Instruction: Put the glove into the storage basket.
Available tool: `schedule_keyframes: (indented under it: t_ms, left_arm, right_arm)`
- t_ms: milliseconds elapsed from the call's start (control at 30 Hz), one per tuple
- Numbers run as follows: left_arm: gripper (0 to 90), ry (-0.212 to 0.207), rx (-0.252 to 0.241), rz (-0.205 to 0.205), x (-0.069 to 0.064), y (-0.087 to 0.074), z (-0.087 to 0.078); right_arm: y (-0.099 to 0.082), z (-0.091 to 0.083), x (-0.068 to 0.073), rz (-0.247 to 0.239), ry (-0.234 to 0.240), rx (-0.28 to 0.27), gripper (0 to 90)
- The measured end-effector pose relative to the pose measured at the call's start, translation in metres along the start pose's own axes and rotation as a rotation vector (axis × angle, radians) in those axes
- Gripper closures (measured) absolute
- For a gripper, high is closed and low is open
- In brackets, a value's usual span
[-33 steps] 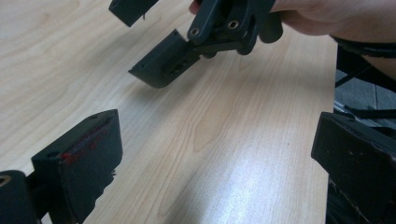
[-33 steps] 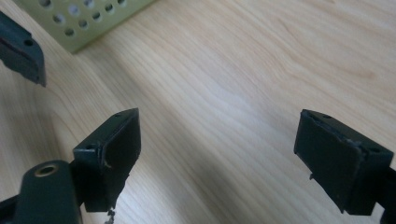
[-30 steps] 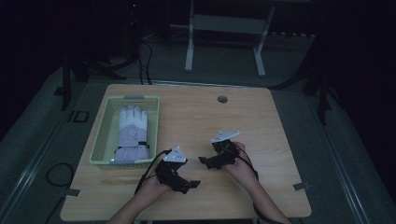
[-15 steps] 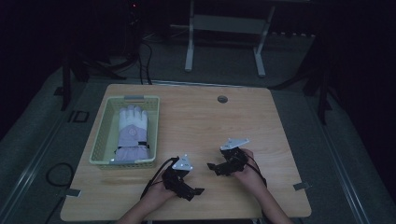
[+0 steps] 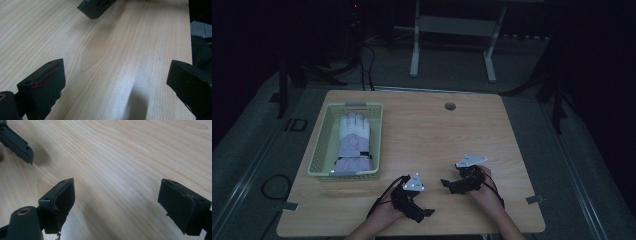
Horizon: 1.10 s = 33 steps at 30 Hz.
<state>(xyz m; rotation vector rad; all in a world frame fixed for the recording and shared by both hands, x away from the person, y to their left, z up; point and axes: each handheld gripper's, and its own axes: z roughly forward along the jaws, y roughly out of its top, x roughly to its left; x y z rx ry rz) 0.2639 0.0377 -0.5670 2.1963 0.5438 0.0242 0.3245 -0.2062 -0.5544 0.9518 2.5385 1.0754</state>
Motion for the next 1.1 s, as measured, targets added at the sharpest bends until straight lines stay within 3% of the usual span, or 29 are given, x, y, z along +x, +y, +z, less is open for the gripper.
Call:
schedule_keyframes:
  t_ms: [267, 500, 667, 867, 1100]
  left_arm:
    - [2.4, -0.01, -0.011, -0.001, 0.0, -0.002, 0.0]
    - [2.4, 0.007, -0.038, -0.005, 0.0, -0.003, -0.001]
    - [2.4, 0.005, -0.039, 0.011, -0.002, -0.005, -0.001]
    - [2.4, 0.012, -0.073, -0.025, 0.001, -0.007, -0.004]
    - [2.4, 0.005, -0.058, -0.013, 0.001, -0.007, -0.002]
  right_arm:
    - [-0.014, -0.003, -0.003, 0.002, 0.007, -0.003, 14.0]
    - [-0.017, -0.01, -0.007, 0.018, -0.008, -0.077, 14.1]
    - [-0.019, -0.01, -0.008, 0.024, -0.02, -0.08, 14.0]
    - [-0.021, -0.01, -0.009, 0.029, -0.024, -0.081, 14.1]
    - [-0.021, -0.01, -0.009, 0.032, -0.031, -0.081, 14.2]
